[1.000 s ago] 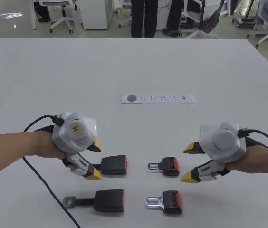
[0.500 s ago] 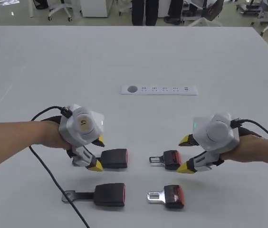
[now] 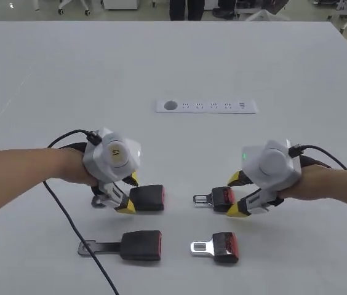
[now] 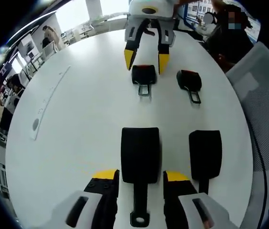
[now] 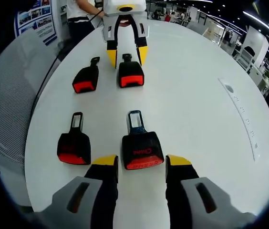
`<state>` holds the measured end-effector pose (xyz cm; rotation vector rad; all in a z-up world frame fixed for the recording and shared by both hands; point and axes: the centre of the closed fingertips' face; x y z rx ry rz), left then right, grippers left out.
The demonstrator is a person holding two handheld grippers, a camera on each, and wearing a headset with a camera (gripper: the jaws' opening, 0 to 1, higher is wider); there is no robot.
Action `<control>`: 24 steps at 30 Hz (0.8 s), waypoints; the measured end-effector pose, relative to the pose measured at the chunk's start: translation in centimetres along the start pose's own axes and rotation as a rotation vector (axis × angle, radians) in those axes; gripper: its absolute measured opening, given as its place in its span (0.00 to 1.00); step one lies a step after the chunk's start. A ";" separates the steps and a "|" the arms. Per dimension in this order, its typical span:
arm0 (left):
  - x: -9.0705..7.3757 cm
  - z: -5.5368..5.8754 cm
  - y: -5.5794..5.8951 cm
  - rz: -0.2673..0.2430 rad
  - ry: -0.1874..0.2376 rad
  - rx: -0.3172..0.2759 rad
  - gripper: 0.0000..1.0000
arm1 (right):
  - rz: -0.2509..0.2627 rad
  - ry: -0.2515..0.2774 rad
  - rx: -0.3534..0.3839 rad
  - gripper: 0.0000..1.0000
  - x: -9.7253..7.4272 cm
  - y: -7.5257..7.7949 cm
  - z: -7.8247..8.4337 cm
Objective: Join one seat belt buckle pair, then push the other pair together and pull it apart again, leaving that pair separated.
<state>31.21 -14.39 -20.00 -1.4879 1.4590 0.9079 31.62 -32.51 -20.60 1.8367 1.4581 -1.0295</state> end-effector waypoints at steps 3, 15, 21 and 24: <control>0.3 0.0 0.0 0.005 -0.012 0.006 0.37 | -0.004 -0.011 0.000 0.35 0.1 -0.1 0.2; 1.2 0.6 -0.1 0.007 -0.027 0.011 0.33 | -0.008 -0.004 0.009 0.32 0.5 0.0 0.2; 1.2 0.6 -0.1 0.012 -0.015 -0.009 0.32 | -0.009 -0.006 0.016 0.32 0.2 0.0 0.0; 1.1 0.5 0.1 0.012 -0.012 -0.030 0.32 | -0.007 -0.008 0.019 0.31 0.0 -0.2 -0.1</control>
Point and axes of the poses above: the centre of the closed fingertips' face, and the gripper's own axes: x roughly forward along the fingers, y roughly to its right, z roughly out of its underside, and after that the axes turned 8 degrees about x, right-handed
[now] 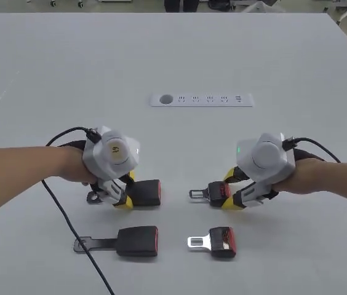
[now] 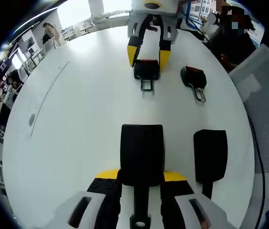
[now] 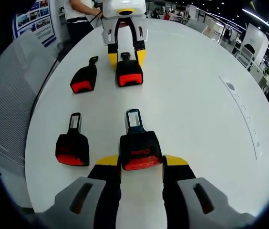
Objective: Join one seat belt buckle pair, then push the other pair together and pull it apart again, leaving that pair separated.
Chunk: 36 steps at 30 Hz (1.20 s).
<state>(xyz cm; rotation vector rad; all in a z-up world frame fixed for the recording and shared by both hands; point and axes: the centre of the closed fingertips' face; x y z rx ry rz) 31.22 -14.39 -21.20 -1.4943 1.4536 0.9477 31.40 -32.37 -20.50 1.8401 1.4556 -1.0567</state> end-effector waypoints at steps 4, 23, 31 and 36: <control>0.0 0.0 0.0 0.003 0.007 -0.023 0.32 | 0.002 -0.002 0.006 0.31 0.1 0.2 0.2; -0.1 -0.1 0.1 0.029 -0.014 0.003 0.31 | 0.006 -0.003 0.014 0.30 0.2 0.3 0.2; 0.1 0.1 -0.1 0.031 -0.017 0.004 0.31 | 0.014 -0.002 0.017 0.30 0.4 0.4 0.3; 0.1 0.2 -0.3 0.034 -0.025 0.010 0.31 | 0.015 -0.003 0.017 0.30 0.2 0.3 0.1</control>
Point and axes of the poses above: the centre of the closed fingertips' face, and the gripper's own axes: x roughly forward along the fingers, y roughly to its right, z roughly out of its underside, and after that the axes turned 8 degrees about x, right-handed
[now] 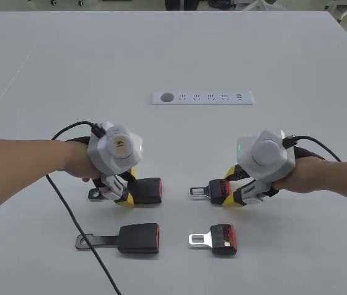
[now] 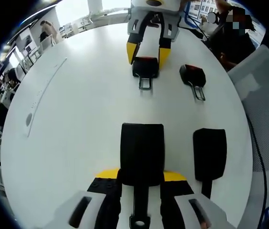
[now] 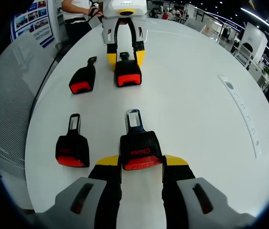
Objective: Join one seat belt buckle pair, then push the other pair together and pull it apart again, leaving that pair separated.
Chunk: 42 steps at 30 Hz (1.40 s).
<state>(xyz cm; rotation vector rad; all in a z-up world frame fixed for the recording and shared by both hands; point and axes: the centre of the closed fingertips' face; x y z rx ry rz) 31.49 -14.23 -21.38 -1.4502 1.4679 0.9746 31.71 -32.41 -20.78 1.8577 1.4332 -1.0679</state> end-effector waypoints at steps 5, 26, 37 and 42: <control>0.0 0.0 0.1 0.002 -0.006 0.002 0.31 | 0.003 0.003 0.002 0.30 -0.1 -0.1 0.0; -0.1 -0.3 0.3 0.007 -0.037 0.002 0.31 | -0.007 0.031 0.000 0.30 1.1 -1.0 -2.2; -0.1 -0.3 0.3 0.008 -0.046 0.004 0.31 | -0.009 0.039 -0.004 0.30 1.6 -1.5 -3.3; -0.1 -0.3 0.3 0.008 -0.050 0.006 0.31 | -0.007 0.041 -0.005 0.30 2.1 -1.4 -3.7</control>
Point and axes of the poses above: the centre of the closed fingertips' face, and the gripper's own axes: x roughly forward along the fingers, y roughly to its right, z roughly out of its underside, and after that the axes turned 8 degrees about x, right-handed
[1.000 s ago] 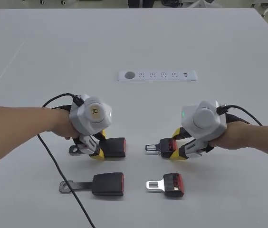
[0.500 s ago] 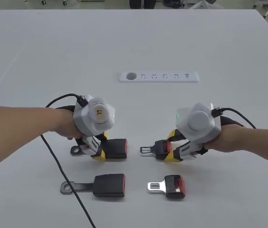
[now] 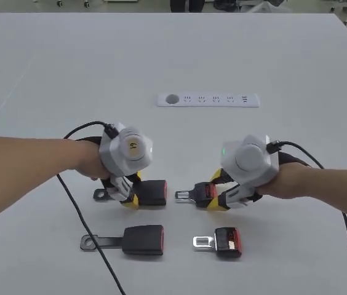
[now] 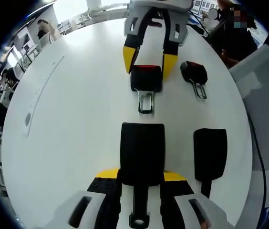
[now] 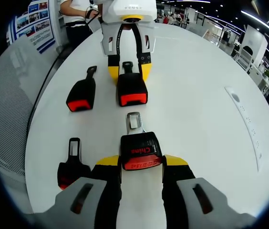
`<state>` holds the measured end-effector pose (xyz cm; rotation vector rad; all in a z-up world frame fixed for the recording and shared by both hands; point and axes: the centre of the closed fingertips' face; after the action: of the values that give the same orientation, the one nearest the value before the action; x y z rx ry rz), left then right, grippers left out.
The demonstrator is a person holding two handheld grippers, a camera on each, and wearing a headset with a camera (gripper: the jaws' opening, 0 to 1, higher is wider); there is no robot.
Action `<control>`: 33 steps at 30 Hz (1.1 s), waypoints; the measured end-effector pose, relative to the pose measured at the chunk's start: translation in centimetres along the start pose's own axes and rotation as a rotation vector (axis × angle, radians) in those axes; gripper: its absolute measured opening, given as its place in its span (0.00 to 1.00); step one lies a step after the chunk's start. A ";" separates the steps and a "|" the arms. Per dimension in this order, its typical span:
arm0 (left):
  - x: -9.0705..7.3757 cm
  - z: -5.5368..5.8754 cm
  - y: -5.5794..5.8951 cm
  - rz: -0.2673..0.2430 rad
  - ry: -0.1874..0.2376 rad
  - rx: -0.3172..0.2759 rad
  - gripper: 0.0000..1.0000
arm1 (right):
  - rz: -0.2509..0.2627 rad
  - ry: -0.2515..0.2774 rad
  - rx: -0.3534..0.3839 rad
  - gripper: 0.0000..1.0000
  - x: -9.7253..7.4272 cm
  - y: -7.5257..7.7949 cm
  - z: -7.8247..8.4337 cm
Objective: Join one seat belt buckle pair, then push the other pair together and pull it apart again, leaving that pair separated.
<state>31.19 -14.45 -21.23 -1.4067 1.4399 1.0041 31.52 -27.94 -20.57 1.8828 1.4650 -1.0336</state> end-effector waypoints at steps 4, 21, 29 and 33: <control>0.0 0.2 -0.2 -0.002 0.000 -0.005 0.31 | -0.001 0.000 -0.009 0.30 0.1 -0.2 -0.3; -0.1 -0.1 0.3 0.004 -0.012 0.002 0.31 | -0.017 0.009 -0.029 0.31 1.3 -0.8 -2.4; -0.1 -0.1 0.2 0.003 -0.012 0.002 0.31 | -0.019 0.007 -0.040 0.31 1.8 -0.7 -2.9; -0.1 0.2 -0.1 0.003 -0.011 0.002 0.31 | -0.018 0.006 -0.036 0.30 1.7 -1.1 -2.9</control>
<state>31.28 -14.25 -21.23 -1.3956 1.4351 1.0102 31.39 -24.40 -20.34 1.8525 1.4974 -1.0043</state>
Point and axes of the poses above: the centre of the closed fingertips' face, and the gripper's own axes: x roughly forward along the fingers, y roughly to its right, z roughly out of its underside, and after that the axes turned 8 degrees about x, right-handed
